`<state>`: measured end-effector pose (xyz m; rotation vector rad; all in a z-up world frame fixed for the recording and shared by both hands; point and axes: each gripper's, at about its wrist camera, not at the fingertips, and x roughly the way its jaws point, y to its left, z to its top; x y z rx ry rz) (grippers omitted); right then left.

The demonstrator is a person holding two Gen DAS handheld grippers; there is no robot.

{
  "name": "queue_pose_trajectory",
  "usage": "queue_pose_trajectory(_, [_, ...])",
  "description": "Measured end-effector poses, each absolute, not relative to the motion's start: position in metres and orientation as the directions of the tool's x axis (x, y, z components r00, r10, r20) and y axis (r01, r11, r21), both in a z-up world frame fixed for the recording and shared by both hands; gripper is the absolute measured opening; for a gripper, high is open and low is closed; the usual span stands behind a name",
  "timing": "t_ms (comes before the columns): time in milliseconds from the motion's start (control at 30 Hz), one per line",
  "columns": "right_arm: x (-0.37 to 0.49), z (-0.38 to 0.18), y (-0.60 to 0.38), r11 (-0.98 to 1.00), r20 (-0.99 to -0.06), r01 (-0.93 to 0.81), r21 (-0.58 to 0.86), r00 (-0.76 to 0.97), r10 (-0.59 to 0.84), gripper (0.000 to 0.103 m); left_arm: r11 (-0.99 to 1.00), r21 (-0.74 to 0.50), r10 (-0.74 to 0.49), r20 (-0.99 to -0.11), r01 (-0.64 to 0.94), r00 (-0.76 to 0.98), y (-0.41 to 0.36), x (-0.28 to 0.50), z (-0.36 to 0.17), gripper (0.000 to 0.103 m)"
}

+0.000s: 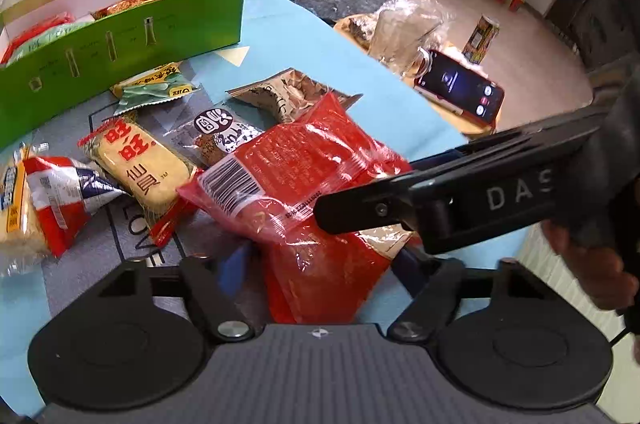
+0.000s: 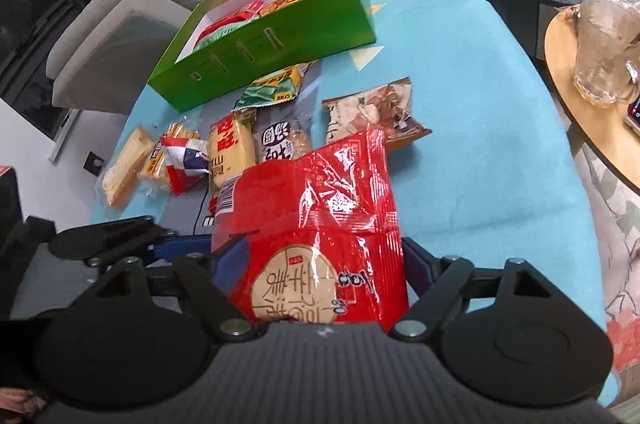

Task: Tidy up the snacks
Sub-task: 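Close both grippers on the large red bread bag and lift it, then lower the large red bread bag into the box and release it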

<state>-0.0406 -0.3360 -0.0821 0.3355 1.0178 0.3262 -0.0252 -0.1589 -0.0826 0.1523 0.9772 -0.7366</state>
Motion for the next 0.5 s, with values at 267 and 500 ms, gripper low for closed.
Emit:
queue_pose_trajectory(267, [-0.049, -0.056, -0.323, 0.890, -0.731, -0.171, 0.422, 0.516, 0.446, 0.057, 0.738, -0.167, -0.524, -0.753, 0.653, 0.399, -0.149, -0.031, -0.058, 0.057])
queue_pose_trajectory(500, [-0.034, -0.014, -0.313, 0.873, -0.634, -0.241, 0.424, 0.610, 0.476, 0.056, 0.771, -0.063, -0.503, -0.670, 0.633, 0.546, -0.137, -0.015, -0.012, 0.057])
